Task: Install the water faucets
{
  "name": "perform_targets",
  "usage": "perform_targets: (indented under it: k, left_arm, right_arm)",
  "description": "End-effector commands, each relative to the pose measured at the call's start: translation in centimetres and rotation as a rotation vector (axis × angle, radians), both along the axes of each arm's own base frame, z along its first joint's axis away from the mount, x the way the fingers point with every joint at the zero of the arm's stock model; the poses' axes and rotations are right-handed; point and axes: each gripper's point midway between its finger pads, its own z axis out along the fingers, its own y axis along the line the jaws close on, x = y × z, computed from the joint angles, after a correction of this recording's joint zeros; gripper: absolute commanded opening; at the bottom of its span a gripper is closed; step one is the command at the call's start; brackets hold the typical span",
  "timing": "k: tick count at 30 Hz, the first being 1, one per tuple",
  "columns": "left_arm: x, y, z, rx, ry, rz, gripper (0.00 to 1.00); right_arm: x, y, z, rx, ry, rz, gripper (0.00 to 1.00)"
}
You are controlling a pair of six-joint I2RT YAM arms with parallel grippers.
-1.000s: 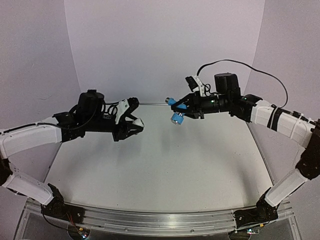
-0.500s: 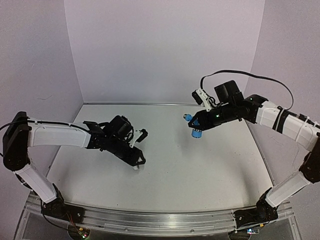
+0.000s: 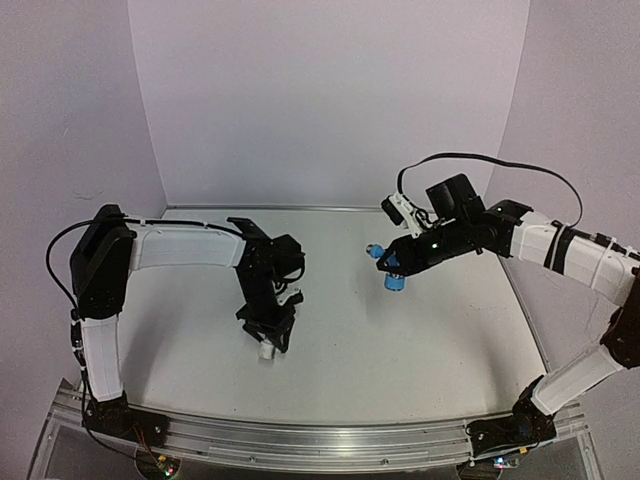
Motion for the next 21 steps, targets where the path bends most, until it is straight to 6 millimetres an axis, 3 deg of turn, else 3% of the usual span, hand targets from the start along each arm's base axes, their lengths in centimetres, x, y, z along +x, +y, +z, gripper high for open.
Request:
perform_targets:
  k: [1, 4, 7, 14, 18, 21]
  left_arm:
    - [-5.5, 5.1, -1.4, 0.209, 0.236, 0.001, 0.07]
    - [-6.1, 6.1, -2.5, 0.267, 0.260, 0.004, 0.12]
    - [-4.8, 6.4, -3.4, 0.334, 0.214, -0.006, 0.21]
    - [-1.3, 4.3, -3.8, 0.322, 0.106, -0.010, 0.61]
    - [2.5, 2.9, -0.5, 0.244, -0.028, 0.035, 0.72]
    - [5.5, 0.6, 4.3, 0.100, -0.146, 0.087, 0.75]
  right_arm:
    - [-0.3, 0.4, 2.8, 0.069, -0.096, 0.026, 0.00]
    - [-0.5, 0.3, 2.5, 0.072, -0.099, 0.032, 0.00]
    - [-0.9, 0.5, 2.4, 0.089, -0.095, 0.049, 0.00]
    - [-1.2, 0.8, 2.3, 0.101, -0.083, 0.067, 0.00]
    - [-1.3, 0.7, 2.5, 0.104, -0.090, 0.063, 0.00]
    - [-1.8, 1.0, 2.4, 0.106, -0.097, 0.109, 0.00]
